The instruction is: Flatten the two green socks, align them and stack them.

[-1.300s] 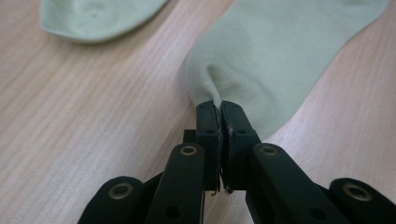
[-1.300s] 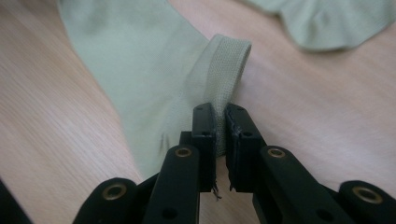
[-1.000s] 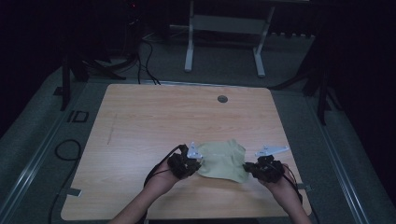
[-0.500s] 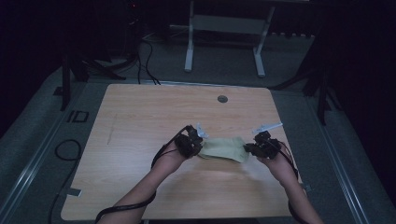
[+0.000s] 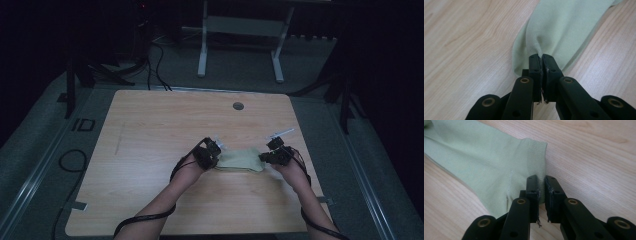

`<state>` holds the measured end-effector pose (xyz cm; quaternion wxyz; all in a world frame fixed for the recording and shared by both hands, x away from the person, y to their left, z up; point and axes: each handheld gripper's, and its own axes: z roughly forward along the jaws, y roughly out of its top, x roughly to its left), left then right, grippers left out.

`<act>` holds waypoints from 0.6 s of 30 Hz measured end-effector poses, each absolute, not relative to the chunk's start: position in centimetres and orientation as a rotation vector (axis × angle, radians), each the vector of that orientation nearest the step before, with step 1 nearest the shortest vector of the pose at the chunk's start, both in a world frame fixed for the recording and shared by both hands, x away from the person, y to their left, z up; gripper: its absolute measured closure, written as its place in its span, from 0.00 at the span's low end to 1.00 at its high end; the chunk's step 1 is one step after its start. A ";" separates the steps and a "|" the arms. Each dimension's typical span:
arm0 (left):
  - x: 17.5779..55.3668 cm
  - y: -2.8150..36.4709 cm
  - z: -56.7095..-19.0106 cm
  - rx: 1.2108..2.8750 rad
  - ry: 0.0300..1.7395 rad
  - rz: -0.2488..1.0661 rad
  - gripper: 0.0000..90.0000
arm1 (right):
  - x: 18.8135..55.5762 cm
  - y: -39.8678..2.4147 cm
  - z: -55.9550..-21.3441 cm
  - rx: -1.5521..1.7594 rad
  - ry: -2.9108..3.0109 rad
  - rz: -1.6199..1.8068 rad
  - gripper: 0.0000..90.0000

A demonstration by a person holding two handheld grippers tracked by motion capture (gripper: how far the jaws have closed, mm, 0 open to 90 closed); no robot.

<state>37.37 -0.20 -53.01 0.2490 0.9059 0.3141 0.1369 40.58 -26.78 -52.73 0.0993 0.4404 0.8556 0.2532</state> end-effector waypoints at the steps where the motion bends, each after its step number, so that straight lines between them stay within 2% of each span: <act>1: 37.4 -0.2 -53.2 2.468 0.858 0.374 0.95 | 40.6 -26.7 -52.9 1.305 2.533 0.743 0.91; 6: 37.5 -0.2 -53.9 2.472 0.858 0.367 0.88 | 40.5 -26.7 -53.5 1.309 2.538 0.726 0.86; 7: 37.5 -0.2 -54.0 2.477 0.851 0.365 0.84 | 40.5 -26.7 -53.6 1.310 2.536 0.726 0.83; 8: 37.4 -0.2 -54.0 2.472 0.856 0.373 0.74 | 40.4 -26.8 -53.5 1.314 2.534 0.730 0.76; 12: 37.2 -0.1 -53.3 2.438 0.861 0.391 0.63 | 39.9 -27.0 -52.7 1.298 2.520 0.759 0.70; 13: 37.2 -0.1 -53.1 2.432 0.860 0.403 0.63 | 39.7 -27.0 -52.4 1.291 2.516 0.781 0.71; 16: 37.3 0.1 -52.5 2.410 0.867 0.425 0.63 | 38.5 -26.9 -51.2 1.274 2.500 0.872 0.83; 17: 37.3 0.1 -52.5 2.410 0.867 0.425 0.63 | 38.5 -26.9 -51.2 1.274 2.500 0.872 0.83; 18: 37.3 0.2 -52.4 2.398 0.871 0.436 0.68 | 37.5 -26.2 -50.9 1.228 2.513 0.907 0.94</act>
